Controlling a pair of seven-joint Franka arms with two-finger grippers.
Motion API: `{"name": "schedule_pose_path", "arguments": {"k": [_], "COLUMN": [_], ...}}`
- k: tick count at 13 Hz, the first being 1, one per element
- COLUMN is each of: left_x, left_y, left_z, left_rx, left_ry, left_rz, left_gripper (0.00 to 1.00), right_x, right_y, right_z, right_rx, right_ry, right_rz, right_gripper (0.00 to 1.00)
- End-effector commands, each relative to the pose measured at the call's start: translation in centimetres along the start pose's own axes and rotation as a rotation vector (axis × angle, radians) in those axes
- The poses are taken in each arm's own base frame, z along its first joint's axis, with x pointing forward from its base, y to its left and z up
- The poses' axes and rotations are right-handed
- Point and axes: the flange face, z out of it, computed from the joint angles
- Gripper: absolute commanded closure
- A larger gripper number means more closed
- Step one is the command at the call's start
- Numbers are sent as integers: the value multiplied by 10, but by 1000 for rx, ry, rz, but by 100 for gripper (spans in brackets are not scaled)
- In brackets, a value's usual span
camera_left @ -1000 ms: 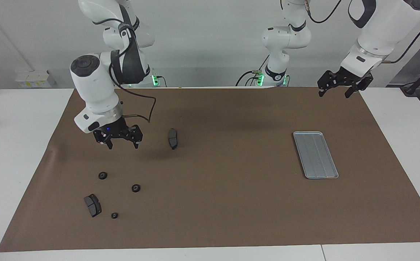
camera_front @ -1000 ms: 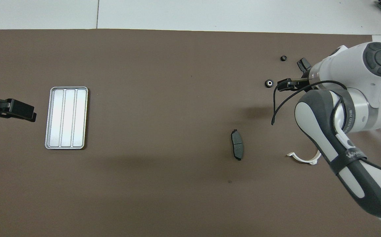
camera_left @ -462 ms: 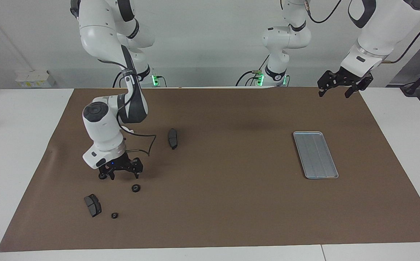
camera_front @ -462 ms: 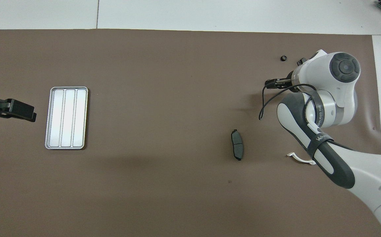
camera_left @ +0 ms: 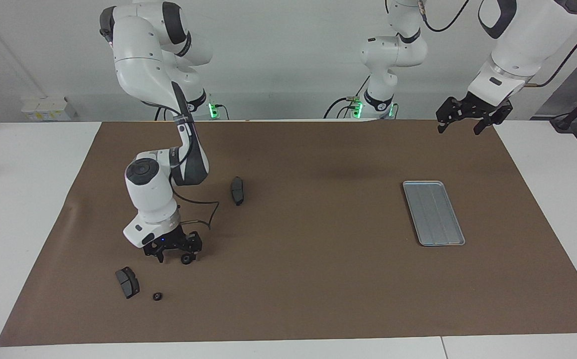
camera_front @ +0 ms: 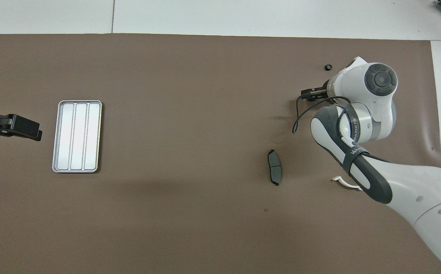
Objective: Pick bearing gear from pile to tray
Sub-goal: 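Close the right gripper on the black ring and lift it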
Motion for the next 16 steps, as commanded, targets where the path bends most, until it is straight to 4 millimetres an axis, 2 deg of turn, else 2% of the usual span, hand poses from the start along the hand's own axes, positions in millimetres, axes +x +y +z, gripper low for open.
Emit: {"name": "schedule_pose_path", "arguments": {"k": [1,4,7,8,12,16], "left_x": [-9,-9,-9,-9,-9,-9], "left_y": [-2,-2,-2,-2,-2,-2], "left_z": [-3,-3,-3,-3,-3,-3], "left_rx": [-8,-8,-8,-8,-8,-8], "left_ry": [-3,-3,-3,-3,-3,-3], "left_rz": [-11,-11,-10,-11,-11,-10], "left_gripper": [0,0,0,0,0,0], "right_x": [4,4,4,4,5,20], "right_y": [-12,-13,-12,-12,-16,-67], "right_z": [7,7,7,7,5,-28], "right_rx": [-3,-3,-2,-1,4,22], "right_ry": [17,17,17,17,12,22], "right_rz": [10,12,15,16,16,-41], "right_gripper": [16,39,72,78,90,96]}}
